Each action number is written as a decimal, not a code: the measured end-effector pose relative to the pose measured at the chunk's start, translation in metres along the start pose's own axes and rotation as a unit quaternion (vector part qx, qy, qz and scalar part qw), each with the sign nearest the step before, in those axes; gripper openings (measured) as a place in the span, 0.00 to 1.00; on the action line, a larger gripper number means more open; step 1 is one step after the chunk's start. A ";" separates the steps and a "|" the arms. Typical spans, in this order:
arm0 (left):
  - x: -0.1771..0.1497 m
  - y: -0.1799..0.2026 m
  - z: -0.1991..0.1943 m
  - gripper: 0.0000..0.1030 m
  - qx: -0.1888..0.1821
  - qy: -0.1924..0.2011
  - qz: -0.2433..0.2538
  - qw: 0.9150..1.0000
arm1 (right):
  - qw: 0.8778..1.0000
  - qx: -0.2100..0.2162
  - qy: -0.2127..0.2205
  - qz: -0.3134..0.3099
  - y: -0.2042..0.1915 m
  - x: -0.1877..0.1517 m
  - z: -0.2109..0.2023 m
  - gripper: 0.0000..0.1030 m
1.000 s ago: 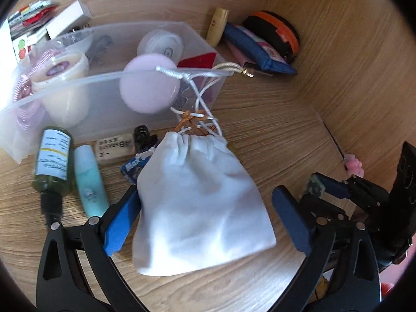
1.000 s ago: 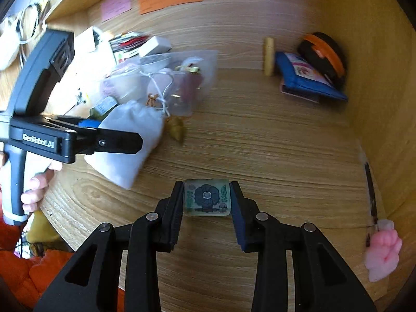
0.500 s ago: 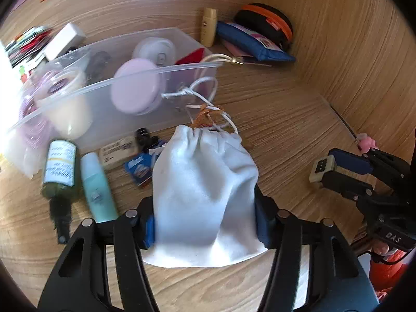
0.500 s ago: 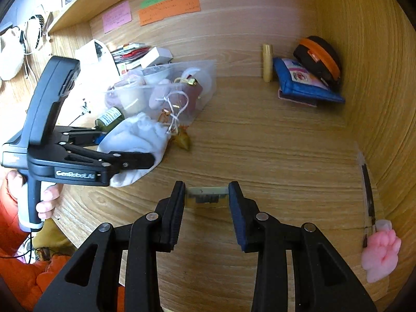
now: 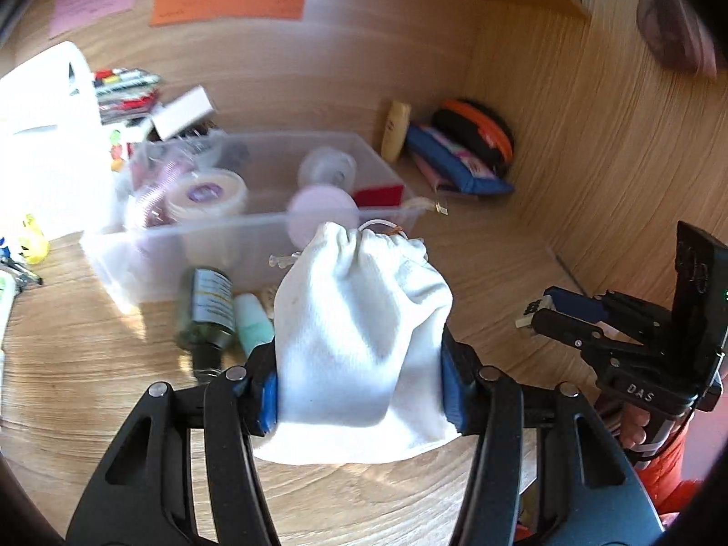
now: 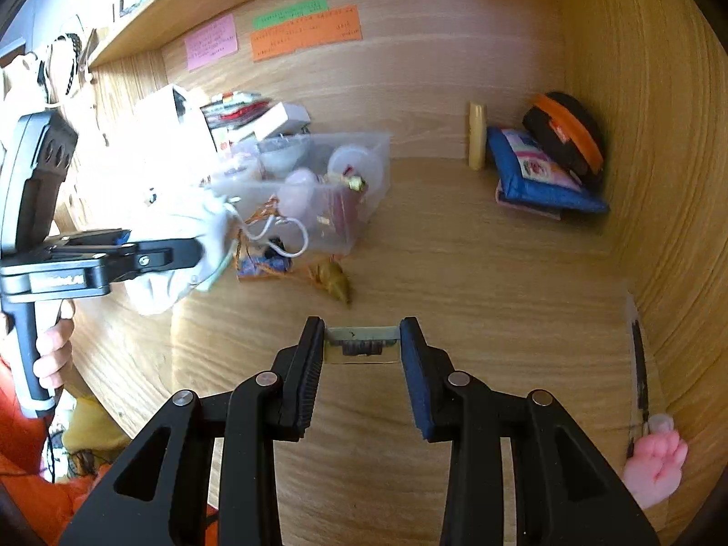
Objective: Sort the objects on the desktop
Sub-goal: 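Carry the drawstring bag and flower card over the clear bin with both tools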
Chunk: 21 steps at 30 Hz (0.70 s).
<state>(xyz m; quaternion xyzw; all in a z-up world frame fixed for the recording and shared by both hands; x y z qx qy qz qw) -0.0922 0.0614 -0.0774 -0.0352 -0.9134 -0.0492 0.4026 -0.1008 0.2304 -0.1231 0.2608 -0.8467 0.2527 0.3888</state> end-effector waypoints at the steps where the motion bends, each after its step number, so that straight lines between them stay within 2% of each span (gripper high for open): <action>1: 0.003 -0.005 -0.006 0.53 0.002 0.007 -0.003 1.000 | 1.000 0.001 0.004 -0.002 -0.001 0.006 -0.001 0.30; 7: 0.023 -0.034 -0.023 0.53 0.008 0.034 -0.027 0.999 | 0.999 0.012 0.026 -0.016 -0.013 0.037 0.001 0.30; 16: 0.051 -0.070 -0.031 0.53 0.023 0.060 -0.051 0.997 | 0.998 0.039 0.029 -0.027 -0.024 0.078 0.021 0.30; 21: 0.064 -0.090 -0.024 0.53 0.026 0.060 -0.057 0.996 | 0.998 0.046 0.030 -0.031 -0.029 0.099 0.035 0.30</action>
Point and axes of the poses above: each gripper's, at about its wrist camera, not at the fingertips, and z roughly the way its jaws point, y to its right, x to its top, the point moved 7 cm from there along z, roughly the way its jaws point, and after that the axes turned 12 degrees about x, right-handed, at the moved point
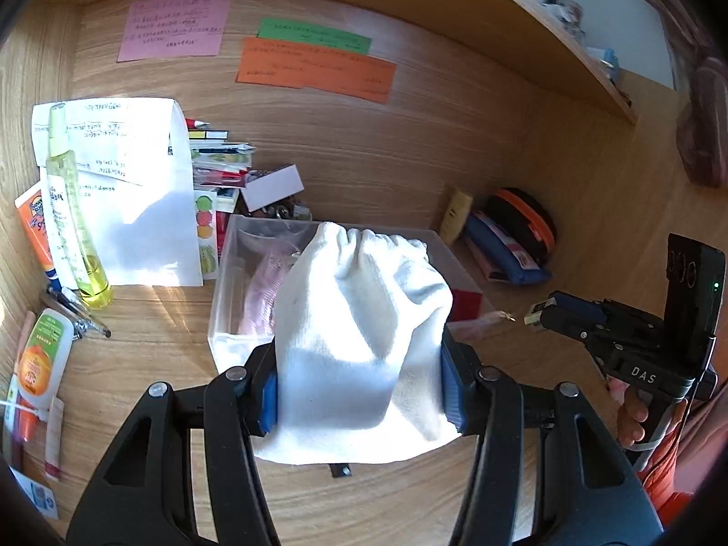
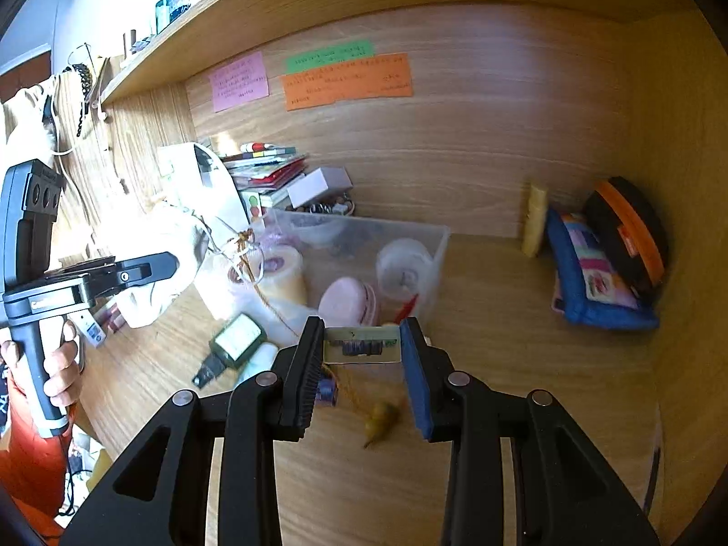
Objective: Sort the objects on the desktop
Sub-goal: 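Carry the drawstring bag and flower card over the clear bin with both tools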
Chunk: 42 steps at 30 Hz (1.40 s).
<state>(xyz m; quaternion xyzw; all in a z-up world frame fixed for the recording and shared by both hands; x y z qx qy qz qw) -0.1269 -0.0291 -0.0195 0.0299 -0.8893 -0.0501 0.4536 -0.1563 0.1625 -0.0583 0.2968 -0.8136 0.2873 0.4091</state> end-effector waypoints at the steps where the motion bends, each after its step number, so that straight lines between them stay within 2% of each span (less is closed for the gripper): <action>1: 0.000 -0.001 0.003 0.53 0.000 -0.001 0.002 1.000 | 1.000 0.001 0.000 -0.001 -0.001 0.003 0.003 0.30; 9: 0.015 -0.011 0.028 0.53 -0.004 -0.014 0.002 1.000 | 1.000 0.010 -0.008 -0.013 -0.010 0.026 0.034 0.30; 24: 0.051 -0.039 0.083 0.53 0.014 -0.033 0.005 0.999 | 0.998 0.016 -0.048 -0.021 -0.008 0.052 0.094 0.30; 31: 0.040 -0.060 0.105 0.53 0.008 -0.050 -0.007 0.999 | 0.998 0.007 -0.057 -0.019 -0.010 0.059 0.118 0.30; 33: 0.036 -0.062 0.109 0.53 0.002 -0.058 -0.008 0.998 | 0.998 0.018 -0.057 -0.012 -0.013 0.055 0.126 0.30; 36: 0.035 -0.060 0.108 0.53 0.007 -0.052 -0.001 0.999 | 0.997 0.003 -0.068 -0.019 -0.013 0.049 0.136 0.30; 38: 0.034 -0.056 0.108 0.55 0.019 -0.045 0.012 0.999 | 0.997 -0.012 -0.073 -0.024 -0.010 0.047 0.139 0.30; 42: 0.029 -0.045 0.111 0.65 0.042 -0.035 0.047 0.997 | 0.997 -0.030 -0.074 -0.016 0.002 0.044 0.142 0.30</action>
Point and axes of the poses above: each gripper's, at about its wrist camera, not at the fingertips, and z roughly the way its jaws point, y to its right, x to its top, the point moved 7 cm from there along z, roughly the way its jaws point, and after that the axes turned 12 degrees about x, right-handed, at the moved point
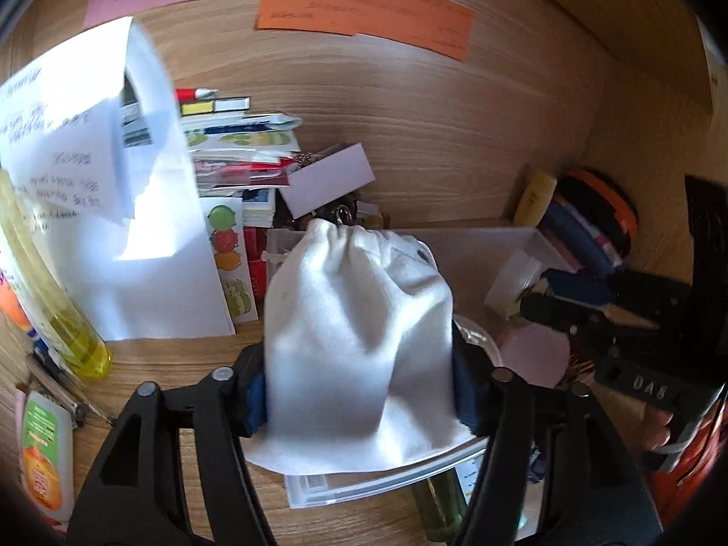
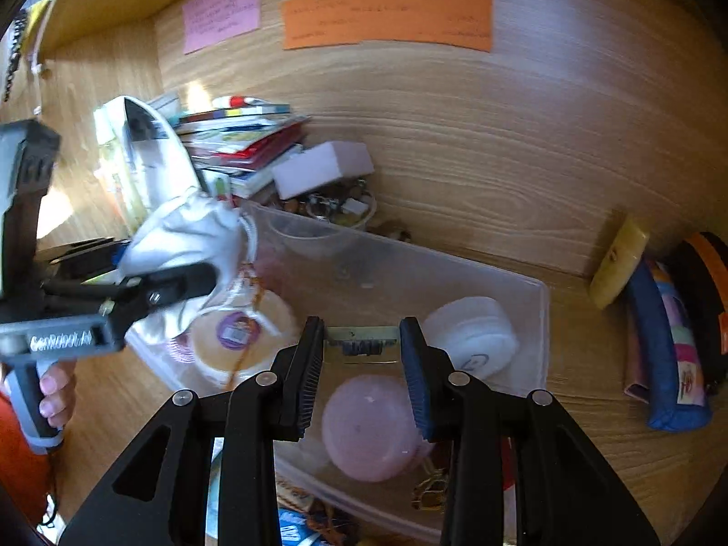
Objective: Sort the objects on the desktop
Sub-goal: 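Carry the drawstring bag and flower card over the clear bin with both tools, then open the right tool to drop the card while the left tool releases the bag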
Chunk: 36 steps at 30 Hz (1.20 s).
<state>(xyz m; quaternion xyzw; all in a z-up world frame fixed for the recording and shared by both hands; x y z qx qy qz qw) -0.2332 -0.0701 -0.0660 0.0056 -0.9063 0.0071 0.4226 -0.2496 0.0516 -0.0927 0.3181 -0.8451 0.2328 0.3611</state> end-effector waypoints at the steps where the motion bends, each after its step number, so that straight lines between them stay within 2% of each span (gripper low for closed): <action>1: -0.001 0.002 0.000 0.67 0.005 0.003 0.008 1.000 | 1.000 0.002 -0.004 0.010 0.004 -0.002 0.002 0.30; 4: -0.004 0.007 0.001 0.72 0.014 0.006 0.024 1.000 | 0.999 0.001 -0.015 0.035 0.016 -0.005 0.010 0.30; 9: -0.006 0.009 -0.001 0.79 0.003 0.002 0.024 1.000 | 0.998 0.006 -0.030 0.062 0.027 -0.010 0.018 0.30; 17: -0.012 0.011 -0.008 0.88 -0.010 -0.001 0.013 1.000 | 0.998 -0.006 -0.025 0.055 0.024 -0.009 0.017 0.31; 21: -0.015 0.015 -0.013 0.90 -0.015 0.007 0.008 1.000 | 0.998 -0.005 -0.023 0.054 0.021 -0.009 0.016 0.49; 28: -0.012 0.014 -0.019 0.91 0.003 0.028 0.005 1.000 | 0.999 -0.016 0.014 0.033 0.009 -0.001 -0.005 0.74; 36: -0.011 0.008 -0.039 0.95 0.023 0.053 -0.006 0.998 | 0.999 -0.030 0.030 -0.007 -0.007 0.001 -0.024 0.77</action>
Point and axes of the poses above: each gripper's, at about its wrist camera, not at the fingertips, and z roughly the way its jaws point, y to its right, x to its top, the point moved 7 cm from there along z, roughly the way its jaws point, and after that the axes turned 12 degrees about x, right-handed, at the moved point
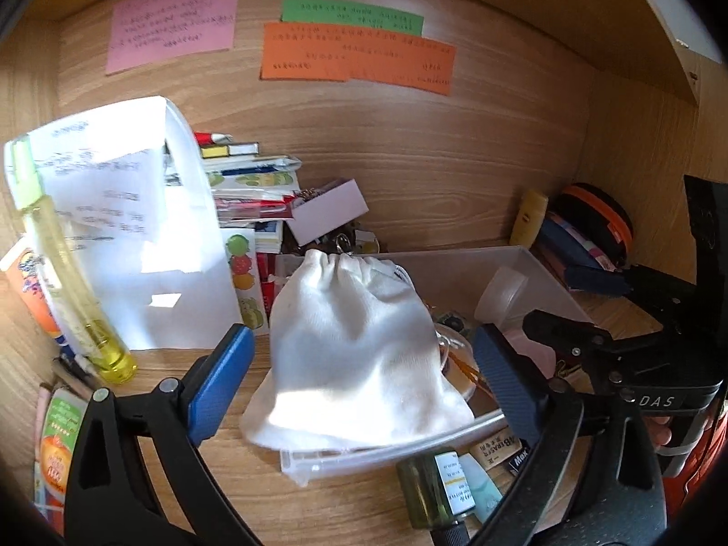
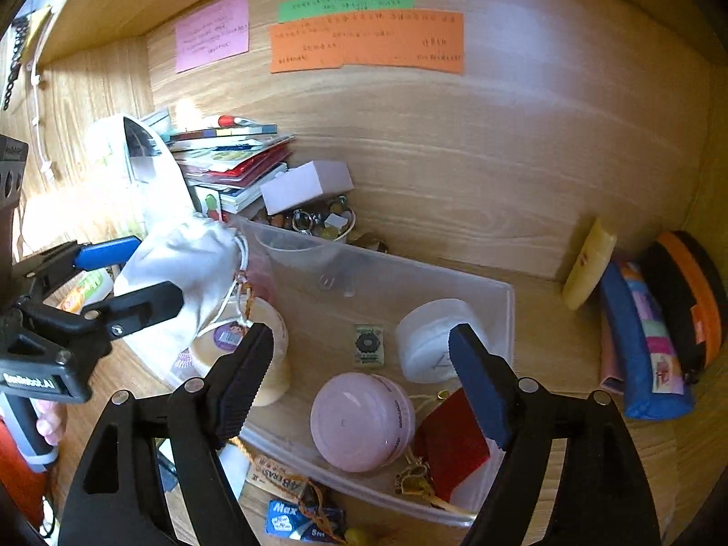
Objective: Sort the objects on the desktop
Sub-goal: 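Open the right tool to drop the card while the left tool releases the bag, then move both open tools toward the green pump bottle and gold bead tassel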
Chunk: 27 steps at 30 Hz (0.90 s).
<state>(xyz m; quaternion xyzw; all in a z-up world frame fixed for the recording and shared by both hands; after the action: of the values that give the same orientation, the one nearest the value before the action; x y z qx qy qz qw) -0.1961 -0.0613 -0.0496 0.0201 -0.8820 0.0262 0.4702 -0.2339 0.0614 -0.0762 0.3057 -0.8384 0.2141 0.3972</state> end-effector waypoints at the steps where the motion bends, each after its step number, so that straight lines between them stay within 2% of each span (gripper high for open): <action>1: 0.000 -0.001 -0.004 0.95 0.003 0.003 0.001 1.000 | 1.000 0.000 0.000 0.001 0.000 -0.001 -0.003 0.80; 9: 0.000 -0.006 -0.038 0.98 0.015 0.017 -0.003 1.000 | 1.000 -0.008 0.010 0.000 -0.002 -0.006 -0.025 0.81; 14: -0.006 -0.006 -0.051 0.99 0.015 0.017 -0.004 1.000 | 1.000 -0.006 0.012 0.007 0.000 -0.017 -0.038 0.85; 23: -0.041 -0.004 -0.046 0.99 0.031 -0.035 0.002 0.999 | 1.000 0.000 0.001 0.026 0.002 -0.043 -0.048 0.86; 27: -0.061 -0.006 -0.044 0.99 0.043 -0.059 0.010 0.997 | 1.000 -0.008 -0.018 0.023 0.009 -0.064 -0.053 0.86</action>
<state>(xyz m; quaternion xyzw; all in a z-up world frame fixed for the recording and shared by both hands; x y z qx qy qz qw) -0.1259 -0.0641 -0.0757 0.0326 -0.9063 0.0676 0.4160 -0.1798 0.1220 -0.0972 0.2871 -0.8541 0.2106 0.3791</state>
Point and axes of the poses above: each gripper's, at about its wrist camera, not at the fingertips, and z roughly the way its jaws point, y to its right, x to its top, the point moved 7 cm from there along z, roughly the way its jaws point, and after that the axes turned 12 degrees about x, right-handed, at the moved point
